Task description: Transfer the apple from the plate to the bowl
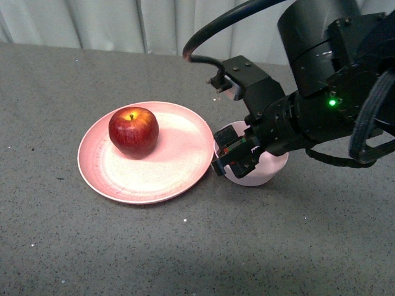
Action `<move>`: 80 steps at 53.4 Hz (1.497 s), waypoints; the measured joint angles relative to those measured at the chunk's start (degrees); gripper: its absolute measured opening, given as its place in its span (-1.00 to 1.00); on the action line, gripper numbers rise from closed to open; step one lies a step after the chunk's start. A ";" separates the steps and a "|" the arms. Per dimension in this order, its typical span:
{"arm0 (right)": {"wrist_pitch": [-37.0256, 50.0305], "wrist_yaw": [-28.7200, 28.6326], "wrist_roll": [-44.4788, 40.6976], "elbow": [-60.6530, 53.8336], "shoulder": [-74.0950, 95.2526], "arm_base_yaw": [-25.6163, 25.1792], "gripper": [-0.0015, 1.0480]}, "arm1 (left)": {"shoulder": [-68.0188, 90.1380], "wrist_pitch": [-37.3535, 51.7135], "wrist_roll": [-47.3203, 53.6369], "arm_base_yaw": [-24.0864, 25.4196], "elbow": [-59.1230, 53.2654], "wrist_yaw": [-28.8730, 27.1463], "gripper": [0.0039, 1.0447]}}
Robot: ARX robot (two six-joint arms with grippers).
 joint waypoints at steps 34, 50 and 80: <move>56.37 23.58 12.63 -38.71 -24.15 -10.86 0.38 | -0.02 0.00 0.00 0.00 0.00 0.04 0.88; 56.50 20.76 12.63 -50.42 -42.69 -15.98 -0.81 | 0.02 0.00 0.00 0.00 0.00 -0.09 0.88; 36.00 13.79 12.50 -57.11 -70.97 -22.97 -0.98 | 0.00 0.00 0.00 0.00 0.00 -0.09 0.88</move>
